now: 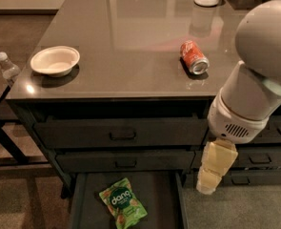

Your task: Pick green rice chip bag from bottom drawer and place on counter

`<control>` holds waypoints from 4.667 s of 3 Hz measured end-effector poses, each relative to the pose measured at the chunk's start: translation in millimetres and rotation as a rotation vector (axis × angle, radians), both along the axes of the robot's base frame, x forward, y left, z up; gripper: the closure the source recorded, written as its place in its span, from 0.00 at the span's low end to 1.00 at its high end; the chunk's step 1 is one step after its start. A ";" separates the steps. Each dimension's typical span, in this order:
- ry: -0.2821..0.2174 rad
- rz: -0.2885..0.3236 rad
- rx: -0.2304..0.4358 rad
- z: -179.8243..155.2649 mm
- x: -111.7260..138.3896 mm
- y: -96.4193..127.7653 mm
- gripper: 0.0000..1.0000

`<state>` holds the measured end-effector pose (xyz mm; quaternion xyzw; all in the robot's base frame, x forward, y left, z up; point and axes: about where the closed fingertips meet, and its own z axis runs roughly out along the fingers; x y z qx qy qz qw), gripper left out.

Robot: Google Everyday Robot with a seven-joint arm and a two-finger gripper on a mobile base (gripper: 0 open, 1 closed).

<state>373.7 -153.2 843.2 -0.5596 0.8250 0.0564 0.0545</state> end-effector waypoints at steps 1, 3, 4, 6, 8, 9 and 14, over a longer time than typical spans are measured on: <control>0.050 -0.008 -0.011 -30.4 -9.9 9.1 0.00; 0.204 -0.047 -0.048 -146.5 -40.2 55.3 0.00; 0.203 -0.045 -0.047 -145.9 -40.0 55.3 0.00; 0.350 -0.105 0.054 -249.7 -51.3 102.3 0.00; 0.431 -0.183 0.051 -308.1 -52.9 122.3 0.00; 0.440 -0.205 0.063 -331.0 -55.2 128.6 0.00; 0.536 -0.442 0.091 -538.3 -57.9 165.4 0.00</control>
Offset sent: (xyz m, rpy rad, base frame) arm -0.0577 0.0764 -0.1877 -0.0543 0.2538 -0.0125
